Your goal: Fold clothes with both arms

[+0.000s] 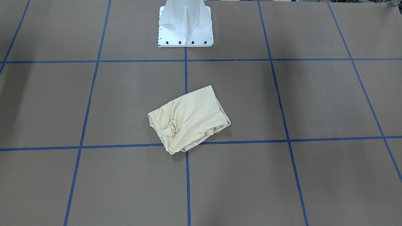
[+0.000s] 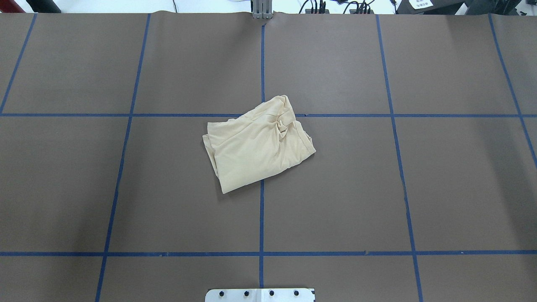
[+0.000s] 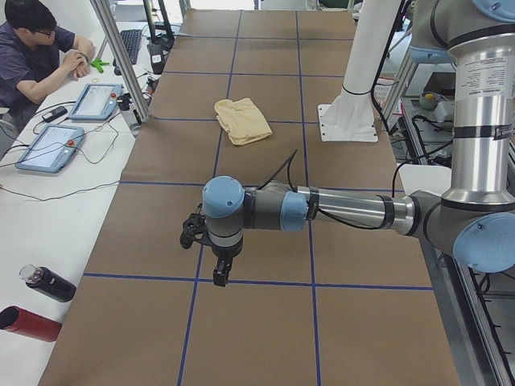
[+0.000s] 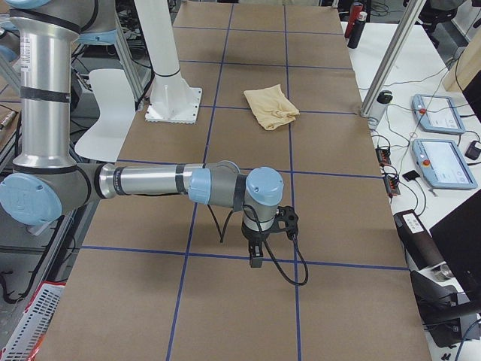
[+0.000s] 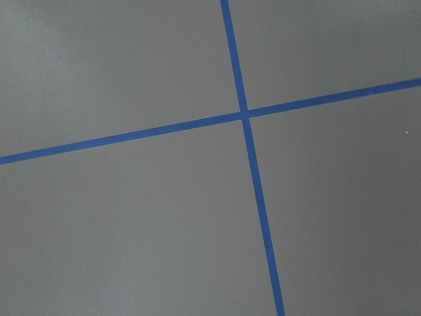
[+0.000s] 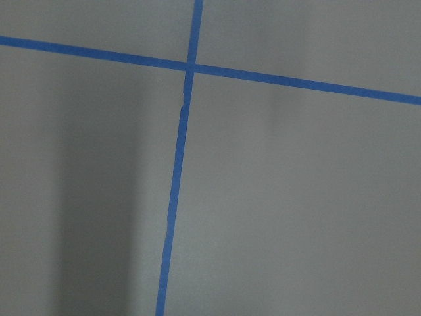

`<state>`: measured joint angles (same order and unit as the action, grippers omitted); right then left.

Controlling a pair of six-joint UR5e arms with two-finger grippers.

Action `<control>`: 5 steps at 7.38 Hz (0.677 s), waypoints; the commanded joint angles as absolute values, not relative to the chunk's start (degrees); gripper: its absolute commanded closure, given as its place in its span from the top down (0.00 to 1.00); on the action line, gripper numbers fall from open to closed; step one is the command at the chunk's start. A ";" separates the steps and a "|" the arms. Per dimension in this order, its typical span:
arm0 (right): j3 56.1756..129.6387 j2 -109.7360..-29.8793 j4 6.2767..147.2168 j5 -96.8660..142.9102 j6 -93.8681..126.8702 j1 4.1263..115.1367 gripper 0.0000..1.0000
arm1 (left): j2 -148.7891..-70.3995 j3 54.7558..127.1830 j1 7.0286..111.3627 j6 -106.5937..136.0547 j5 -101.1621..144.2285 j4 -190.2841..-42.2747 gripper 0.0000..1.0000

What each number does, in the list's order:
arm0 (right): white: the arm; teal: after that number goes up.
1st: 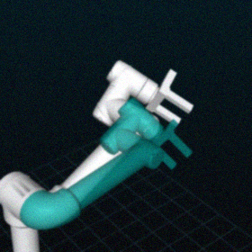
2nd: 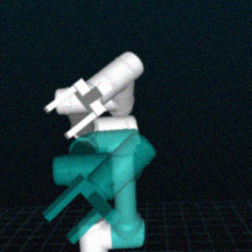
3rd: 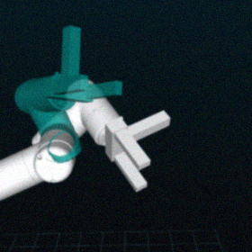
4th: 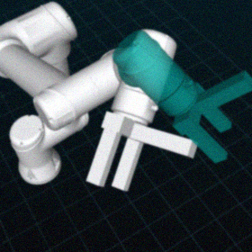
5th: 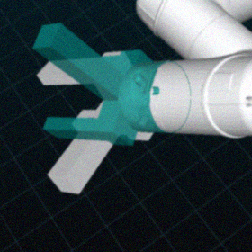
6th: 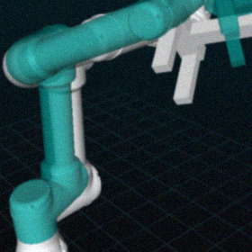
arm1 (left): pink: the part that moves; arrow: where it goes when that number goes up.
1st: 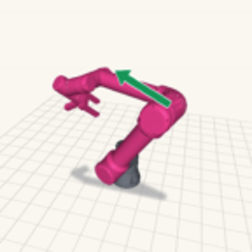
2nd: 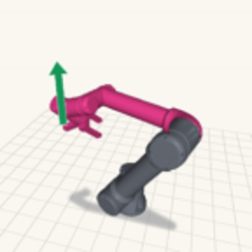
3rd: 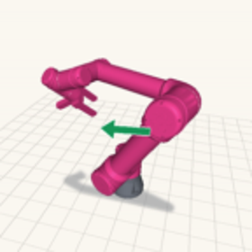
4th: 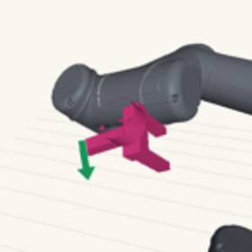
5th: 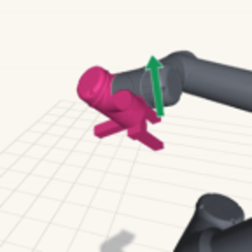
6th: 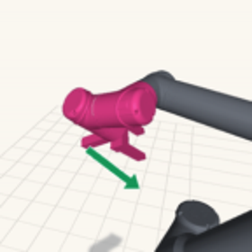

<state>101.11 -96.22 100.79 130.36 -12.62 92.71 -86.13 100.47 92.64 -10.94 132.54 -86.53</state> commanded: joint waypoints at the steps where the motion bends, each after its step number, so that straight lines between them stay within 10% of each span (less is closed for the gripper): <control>1: 101.60 -98.95 98.98 131.66 -12.48 92.72 1.00 | -86.13 100.81 92.64 -10.90 132.71 -86.66 1.00; 5: 102.04 -99.05 95.45 131.84 -8.97 92.72 1.00 | -86.13 101.16 92.64 -10.99 132.63 -86.57 1.00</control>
